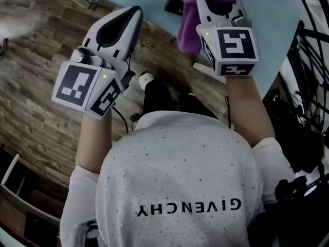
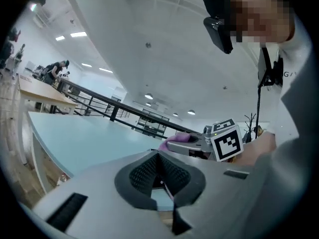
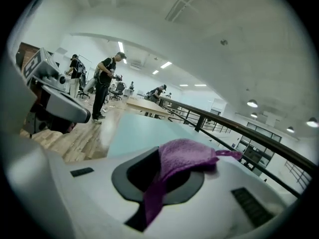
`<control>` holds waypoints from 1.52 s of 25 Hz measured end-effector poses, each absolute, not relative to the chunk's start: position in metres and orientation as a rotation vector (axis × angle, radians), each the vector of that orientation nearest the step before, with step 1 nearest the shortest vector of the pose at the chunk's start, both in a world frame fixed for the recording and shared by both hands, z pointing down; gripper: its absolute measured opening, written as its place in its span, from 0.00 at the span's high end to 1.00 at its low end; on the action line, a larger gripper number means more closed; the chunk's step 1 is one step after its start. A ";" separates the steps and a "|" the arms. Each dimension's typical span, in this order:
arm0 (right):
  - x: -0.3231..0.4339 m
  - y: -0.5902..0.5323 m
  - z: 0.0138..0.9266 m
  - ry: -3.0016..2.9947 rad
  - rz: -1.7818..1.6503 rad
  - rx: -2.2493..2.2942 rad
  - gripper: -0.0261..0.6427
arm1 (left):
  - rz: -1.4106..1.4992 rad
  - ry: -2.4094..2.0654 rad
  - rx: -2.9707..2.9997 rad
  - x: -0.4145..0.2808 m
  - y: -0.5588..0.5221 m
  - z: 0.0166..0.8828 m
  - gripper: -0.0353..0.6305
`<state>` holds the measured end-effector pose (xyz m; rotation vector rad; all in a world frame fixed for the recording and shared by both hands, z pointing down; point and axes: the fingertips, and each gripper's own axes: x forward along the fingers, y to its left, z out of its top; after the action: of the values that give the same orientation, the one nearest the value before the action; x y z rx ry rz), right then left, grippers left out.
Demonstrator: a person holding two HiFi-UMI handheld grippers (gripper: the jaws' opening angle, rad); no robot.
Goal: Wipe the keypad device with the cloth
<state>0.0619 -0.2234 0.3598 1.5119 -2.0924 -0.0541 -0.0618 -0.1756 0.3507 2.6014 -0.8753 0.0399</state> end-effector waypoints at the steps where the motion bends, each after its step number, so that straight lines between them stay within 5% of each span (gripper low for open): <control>1: 0.059 -0.229 0.365 -2.081 -0.071 1.513 0.93 | 0.031 -0.859 2.586 -0.060 -0.179 0.356 0.95; 26: 0.185 -0.187 0.405 -1.580 -0.108 1.564 0.93 | 0.090 -0.715 2.557 -0.008 -0.167 0.400 0.95; 38: 0.035 -0.218 0.406 -1.999 -0.295 1.289 0.93 | 0.056 -0.748 2.504 -0.033 -0.154 0.394 0.95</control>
<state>0.0350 -0.2179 0.4058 1.2892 -1.9988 -0.2950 -0.0331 -0.1543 0.3943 2.5038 -0.7480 0.0560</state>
